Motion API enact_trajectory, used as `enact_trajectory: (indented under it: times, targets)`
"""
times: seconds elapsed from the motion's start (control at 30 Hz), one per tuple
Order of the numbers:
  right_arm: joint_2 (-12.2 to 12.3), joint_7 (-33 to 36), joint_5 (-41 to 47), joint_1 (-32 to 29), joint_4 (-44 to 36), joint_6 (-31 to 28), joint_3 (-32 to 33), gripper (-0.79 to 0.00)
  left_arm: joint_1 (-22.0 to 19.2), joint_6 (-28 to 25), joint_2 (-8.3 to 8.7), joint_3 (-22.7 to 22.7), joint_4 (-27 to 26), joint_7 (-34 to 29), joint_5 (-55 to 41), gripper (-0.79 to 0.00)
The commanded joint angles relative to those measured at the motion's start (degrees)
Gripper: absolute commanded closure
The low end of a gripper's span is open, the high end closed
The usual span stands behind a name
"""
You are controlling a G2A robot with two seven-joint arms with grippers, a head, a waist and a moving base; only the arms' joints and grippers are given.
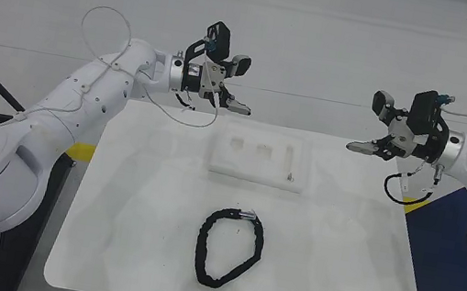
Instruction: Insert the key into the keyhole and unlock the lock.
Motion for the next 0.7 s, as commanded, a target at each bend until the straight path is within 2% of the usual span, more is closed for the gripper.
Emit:
enact_trajectory:
  times: [0.0, 0.33, 0.5, 0.67]
  targets:
    - [0.0, 0.0, 0.0, 0.0, 0.0, 0.0, 0.0, -0.785, 0.0, 0.0, 0.0, 0.0, 0.0, 0.0, 0.0, -0.784]
    - [-0.06, 0.45, -0.06, -0.44, -0.11, 0.72, -0.15, -0.785, 0.0, 0.0, 0.0, 0.0, 0.0, 0.0, 0.0, -0.785]
    - [-1.13, 4.92, 1.84, -2.58, -0.76, 3.29, -1.61, -0.785, 0.0, 0.0, 0.0, 0.0, 0.0, 0.0, 0.0, -0.785]
    - [-3.18, 10.1, 6.83, -4.1, 0.65, 8.41, -3.96, -0.785, 0.0, 0.0, 0.0, 0.0, 0.0, 0.0, 0.0, -0.785]
